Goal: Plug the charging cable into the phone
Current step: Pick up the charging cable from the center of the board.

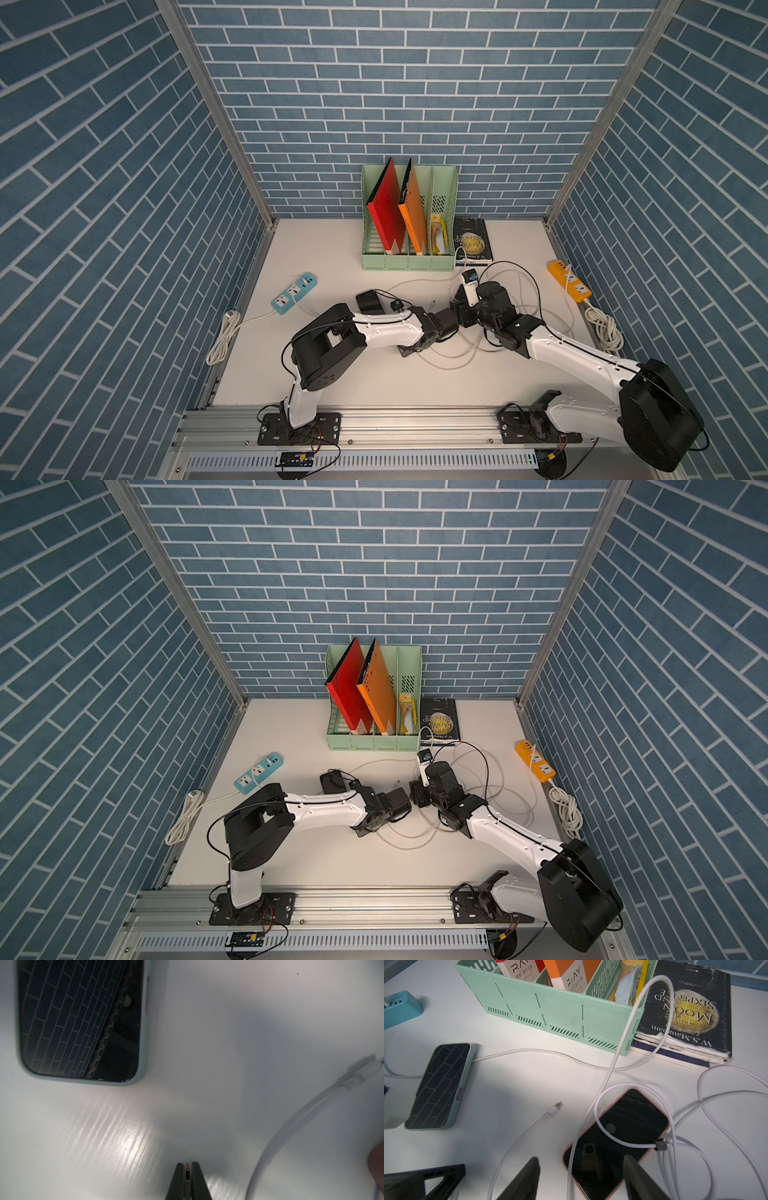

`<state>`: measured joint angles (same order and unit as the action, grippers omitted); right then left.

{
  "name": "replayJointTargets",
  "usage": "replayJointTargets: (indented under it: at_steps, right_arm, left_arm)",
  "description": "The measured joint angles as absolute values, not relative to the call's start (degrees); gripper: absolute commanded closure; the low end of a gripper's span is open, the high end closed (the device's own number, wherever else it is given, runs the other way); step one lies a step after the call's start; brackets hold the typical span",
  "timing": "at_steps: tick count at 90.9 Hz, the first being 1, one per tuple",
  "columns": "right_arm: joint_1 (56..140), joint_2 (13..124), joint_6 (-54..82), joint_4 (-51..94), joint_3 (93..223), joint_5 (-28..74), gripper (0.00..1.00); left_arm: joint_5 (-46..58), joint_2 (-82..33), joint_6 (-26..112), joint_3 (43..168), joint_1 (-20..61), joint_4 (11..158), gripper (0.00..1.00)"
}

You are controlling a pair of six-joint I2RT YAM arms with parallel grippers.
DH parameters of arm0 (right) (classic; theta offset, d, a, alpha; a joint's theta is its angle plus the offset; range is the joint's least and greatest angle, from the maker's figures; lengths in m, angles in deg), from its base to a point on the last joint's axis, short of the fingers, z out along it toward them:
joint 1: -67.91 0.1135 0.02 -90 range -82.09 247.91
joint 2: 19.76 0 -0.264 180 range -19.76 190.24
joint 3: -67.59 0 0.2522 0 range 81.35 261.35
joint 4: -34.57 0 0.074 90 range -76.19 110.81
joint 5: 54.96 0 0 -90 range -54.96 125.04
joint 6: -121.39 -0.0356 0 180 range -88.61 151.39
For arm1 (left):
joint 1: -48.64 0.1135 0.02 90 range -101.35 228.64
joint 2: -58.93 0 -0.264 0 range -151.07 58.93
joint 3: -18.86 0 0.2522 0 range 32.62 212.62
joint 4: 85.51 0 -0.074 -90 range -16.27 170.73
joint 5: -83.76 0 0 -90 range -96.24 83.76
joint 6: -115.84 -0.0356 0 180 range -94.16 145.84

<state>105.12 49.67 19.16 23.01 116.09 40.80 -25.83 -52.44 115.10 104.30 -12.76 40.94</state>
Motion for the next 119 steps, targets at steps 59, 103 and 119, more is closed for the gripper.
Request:
replayJointTargets:
  at_steps: [59,103,119]
  right_arm:
    - [106.2,41.1,19.2,29.8,111.5,29.8,0.53]
    - [125.2,35.0,23.9,38.4,103.3,37.2,0.51]
    - [123.6,36.5,23.2,39.6,104.6,31.9,0.47]
  left_arm:
    - [-29.3,-26.8,101.0,89.3,-7.6,60.9,1.0]
    - [-23.5,-24.5,97.6,86.2,-5.1,67.3,1.0]
    - [-20.3,-18.5,91.4,77.9,-5.0,76.4,1.0]
